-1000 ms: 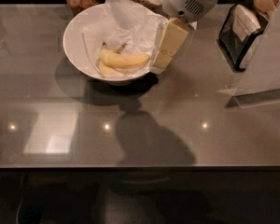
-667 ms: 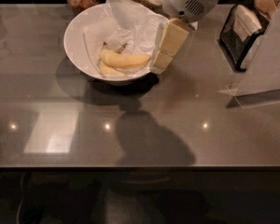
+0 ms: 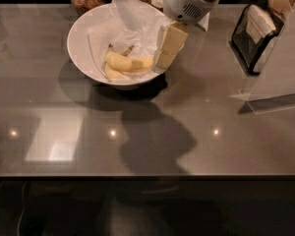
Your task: Pick banana from white bowl
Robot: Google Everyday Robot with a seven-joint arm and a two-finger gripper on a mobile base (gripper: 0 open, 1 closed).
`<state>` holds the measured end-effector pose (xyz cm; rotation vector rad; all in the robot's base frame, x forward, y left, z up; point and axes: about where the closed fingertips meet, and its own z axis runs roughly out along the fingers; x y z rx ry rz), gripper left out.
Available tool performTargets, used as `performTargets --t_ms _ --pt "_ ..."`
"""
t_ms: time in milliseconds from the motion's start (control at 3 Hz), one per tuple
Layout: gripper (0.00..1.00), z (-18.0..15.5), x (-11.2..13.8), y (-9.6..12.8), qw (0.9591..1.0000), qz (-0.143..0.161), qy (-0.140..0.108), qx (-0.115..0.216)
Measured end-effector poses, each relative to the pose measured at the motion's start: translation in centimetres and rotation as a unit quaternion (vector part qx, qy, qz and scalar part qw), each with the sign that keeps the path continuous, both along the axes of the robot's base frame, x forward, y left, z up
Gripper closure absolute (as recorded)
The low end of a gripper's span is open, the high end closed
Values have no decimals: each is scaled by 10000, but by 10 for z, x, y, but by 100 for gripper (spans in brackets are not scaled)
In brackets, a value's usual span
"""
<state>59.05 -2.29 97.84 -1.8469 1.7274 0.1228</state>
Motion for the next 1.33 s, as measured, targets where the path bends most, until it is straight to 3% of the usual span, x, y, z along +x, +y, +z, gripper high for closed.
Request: performTargets --t_ms 333,1000,1333 --pt "0 -22 35 23 9997 159 149 110" --pt "42 -72 59 49 9973 293 625 244" --pt "57 -91 62 52 9961 297 787 254"
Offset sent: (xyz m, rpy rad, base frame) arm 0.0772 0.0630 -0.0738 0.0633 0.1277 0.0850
